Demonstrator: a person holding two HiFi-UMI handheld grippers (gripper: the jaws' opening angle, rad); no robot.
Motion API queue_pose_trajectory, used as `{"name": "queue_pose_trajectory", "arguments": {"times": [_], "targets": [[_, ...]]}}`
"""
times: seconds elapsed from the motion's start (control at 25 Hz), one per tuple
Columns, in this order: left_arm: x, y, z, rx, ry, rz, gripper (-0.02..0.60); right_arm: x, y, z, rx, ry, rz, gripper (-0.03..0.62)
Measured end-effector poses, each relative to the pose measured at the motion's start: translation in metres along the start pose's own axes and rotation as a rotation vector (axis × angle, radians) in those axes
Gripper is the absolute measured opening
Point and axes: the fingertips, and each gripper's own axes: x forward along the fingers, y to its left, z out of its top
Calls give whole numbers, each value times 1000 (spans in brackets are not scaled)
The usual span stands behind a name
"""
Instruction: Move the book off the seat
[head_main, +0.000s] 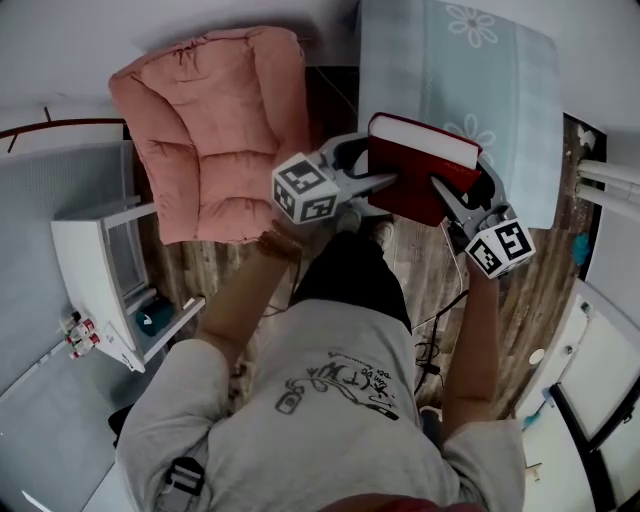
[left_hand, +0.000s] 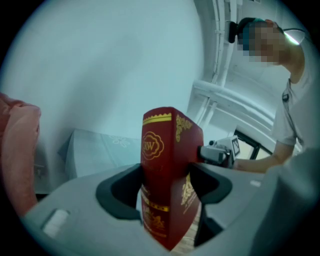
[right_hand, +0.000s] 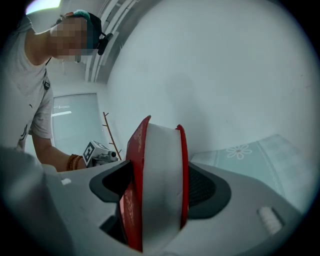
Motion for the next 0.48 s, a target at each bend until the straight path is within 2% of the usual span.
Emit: {"name": "queue_pose_trajectory", "arguments": {"times": [0.24, 0.48], "targets": [[14, 41, -17, 2, 29, 28, 308, 27, -32, -26, 22, 34, -32, 351], [31, 70, -14, -52, -14, 46, 310, 45, -64, -27, 60, -1, -47, 355]]}}
